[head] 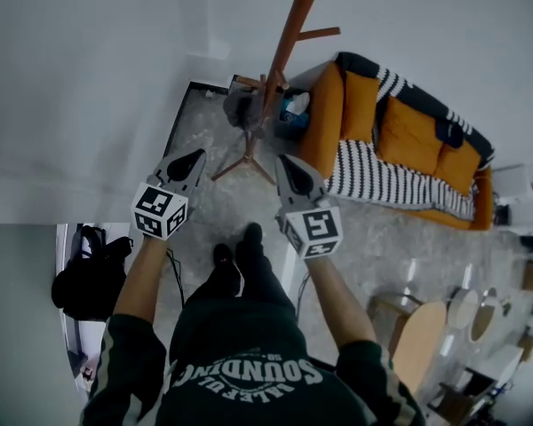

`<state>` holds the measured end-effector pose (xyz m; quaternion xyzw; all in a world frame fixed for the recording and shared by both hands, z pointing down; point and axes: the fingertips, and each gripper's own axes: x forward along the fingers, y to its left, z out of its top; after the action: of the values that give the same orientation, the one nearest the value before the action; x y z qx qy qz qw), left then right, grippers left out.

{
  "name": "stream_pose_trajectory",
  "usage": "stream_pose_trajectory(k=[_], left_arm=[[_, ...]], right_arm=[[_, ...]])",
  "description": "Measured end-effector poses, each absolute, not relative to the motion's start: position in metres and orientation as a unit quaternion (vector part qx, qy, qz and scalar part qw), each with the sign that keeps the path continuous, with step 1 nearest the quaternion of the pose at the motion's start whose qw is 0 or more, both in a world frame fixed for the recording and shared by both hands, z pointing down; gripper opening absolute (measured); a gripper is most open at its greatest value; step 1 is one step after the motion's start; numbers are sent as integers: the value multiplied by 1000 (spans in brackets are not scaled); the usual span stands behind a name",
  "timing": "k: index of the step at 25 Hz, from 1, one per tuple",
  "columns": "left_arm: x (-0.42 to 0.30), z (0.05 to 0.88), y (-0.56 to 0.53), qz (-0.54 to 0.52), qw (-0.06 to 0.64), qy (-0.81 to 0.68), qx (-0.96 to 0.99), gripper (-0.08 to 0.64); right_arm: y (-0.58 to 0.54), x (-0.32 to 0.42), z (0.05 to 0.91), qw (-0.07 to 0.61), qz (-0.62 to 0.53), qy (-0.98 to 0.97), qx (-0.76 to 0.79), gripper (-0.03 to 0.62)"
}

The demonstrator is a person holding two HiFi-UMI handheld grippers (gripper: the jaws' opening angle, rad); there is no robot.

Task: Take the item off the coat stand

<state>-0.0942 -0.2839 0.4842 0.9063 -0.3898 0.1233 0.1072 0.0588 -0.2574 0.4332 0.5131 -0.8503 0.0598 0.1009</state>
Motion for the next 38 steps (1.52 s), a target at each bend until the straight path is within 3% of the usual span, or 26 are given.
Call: stream_pose_trajectory(k=[22,26,28,30,38], left_arm=[[-60,578,-306,162,110,-367,909,3],[-53,592,-319,162,118,-355,913,96],[-50,598,-325,161,122,-352,914,192],[-50,600,-333,159,120,-359,912,243],[-53,610,-376,157,128,-390,898,251]], right_arm=[[-257,53,519,115,97,-854,498,-2],[-255,55,536,126,105,-853,495,-2],[-253,59,545,133,110,-851,497,-2],[-253,59,547,130,116,-851,495,-2],[-256,63,558,152,137,-846,493,-2]])
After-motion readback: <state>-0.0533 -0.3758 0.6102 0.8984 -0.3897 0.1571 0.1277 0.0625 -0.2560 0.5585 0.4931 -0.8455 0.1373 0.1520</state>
